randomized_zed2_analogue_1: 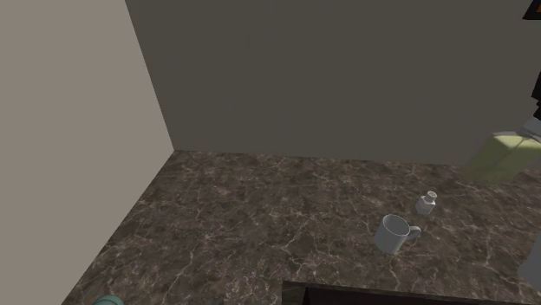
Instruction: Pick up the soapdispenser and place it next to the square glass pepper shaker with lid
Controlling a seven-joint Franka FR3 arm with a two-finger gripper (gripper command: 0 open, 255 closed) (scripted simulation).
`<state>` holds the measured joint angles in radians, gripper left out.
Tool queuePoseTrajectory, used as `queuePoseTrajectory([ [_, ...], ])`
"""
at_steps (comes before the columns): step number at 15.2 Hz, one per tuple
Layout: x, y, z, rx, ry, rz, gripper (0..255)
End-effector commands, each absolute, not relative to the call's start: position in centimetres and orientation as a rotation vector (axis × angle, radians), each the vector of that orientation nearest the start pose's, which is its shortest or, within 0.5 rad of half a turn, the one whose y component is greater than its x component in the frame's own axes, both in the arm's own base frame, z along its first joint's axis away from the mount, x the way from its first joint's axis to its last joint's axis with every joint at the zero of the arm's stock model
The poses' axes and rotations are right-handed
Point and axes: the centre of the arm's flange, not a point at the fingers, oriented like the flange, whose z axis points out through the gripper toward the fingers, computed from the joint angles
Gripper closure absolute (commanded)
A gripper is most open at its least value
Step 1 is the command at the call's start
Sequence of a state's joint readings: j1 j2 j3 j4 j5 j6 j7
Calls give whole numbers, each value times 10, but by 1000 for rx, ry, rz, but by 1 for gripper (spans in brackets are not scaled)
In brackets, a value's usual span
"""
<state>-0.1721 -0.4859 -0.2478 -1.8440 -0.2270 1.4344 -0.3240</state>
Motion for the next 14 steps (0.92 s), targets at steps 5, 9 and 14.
queuePoseTrajectory([
  [5, 326, -211, 674, -3260, 179, -32, 255],
  [9, 326, -211, 653, -3260, 179, -32, 255],
  [14, 326, -211, 627, -3260, 179, -32, 255],
])
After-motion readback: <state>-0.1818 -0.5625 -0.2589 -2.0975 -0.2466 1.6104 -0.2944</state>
